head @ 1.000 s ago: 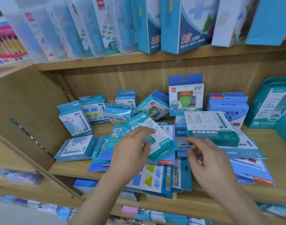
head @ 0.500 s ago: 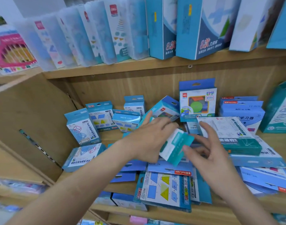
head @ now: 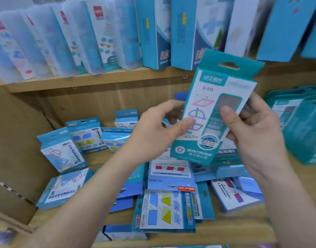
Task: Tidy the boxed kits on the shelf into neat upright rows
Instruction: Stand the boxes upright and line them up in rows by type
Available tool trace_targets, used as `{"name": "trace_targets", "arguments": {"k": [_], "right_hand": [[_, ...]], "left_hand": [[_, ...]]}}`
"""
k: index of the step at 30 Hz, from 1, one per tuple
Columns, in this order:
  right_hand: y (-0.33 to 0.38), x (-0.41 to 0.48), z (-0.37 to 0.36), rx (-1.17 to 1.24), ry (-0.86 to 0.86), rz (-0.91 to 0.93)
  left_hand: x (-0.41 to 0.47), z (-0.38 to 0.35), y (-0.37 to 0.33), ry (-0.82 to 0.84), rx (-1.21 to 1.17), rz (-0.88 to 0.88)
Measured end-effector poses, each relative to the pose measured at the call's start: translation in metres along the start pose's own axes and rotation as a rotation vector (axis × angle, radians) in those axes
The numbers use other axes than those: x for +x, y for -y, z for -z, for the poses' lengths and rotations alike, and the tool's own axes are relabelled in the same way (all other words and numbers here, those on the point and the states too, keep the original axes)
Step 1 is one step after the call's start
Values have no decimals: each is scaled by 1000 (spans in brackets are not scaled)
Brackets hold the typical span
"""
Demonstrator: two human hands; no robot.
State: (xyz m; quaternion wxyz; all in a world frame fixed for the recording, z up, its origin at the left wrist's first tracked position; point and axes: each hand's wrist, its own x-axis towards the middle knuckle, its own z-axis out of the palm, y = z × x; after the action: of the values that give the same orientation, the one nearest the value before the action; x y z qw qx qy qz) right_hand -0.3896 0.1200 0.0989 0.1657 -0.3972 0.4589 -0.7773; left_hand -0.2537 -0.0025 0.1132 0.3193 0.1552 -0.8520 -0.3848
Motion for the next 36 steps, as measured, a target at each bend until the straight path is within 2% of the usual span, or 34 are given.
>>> {"name": "trace_targets", "arguments": {"k": [4,8,11,14,17,20,23,27,33,36], "right_hand": [[26,13,34,-94,-10,98],[32,19,87,-333,-34,151],[27,23,138,-641,-73,191],[17,24,188,-835,-227,125],[8,23,234,-940,-325,-25],[0,19,266,-1027,-343,-48],[-6,20,285,-1156,-331,-51],[-18,22,298,-1264,-230,-282],[-36,22,309,-1216,-310,-216],[-44,17,314,-1210,-343,-129]], "left_hand": [[24,-29,-29,154,-258,-9],[52,-78,-49,136,-284,-53],[70,-127,-57,64,-147,-146],[93,-173,-58,-6,64,-208],[120,-209,-45,33,222,-89],[137,-243,-24,97,304,50],[152,-273,-15,149,348,143],[168,-303,-10,202,411,221],[176,-328,1,-12,376,277],[173,-331,5,-147,270,315]]}}
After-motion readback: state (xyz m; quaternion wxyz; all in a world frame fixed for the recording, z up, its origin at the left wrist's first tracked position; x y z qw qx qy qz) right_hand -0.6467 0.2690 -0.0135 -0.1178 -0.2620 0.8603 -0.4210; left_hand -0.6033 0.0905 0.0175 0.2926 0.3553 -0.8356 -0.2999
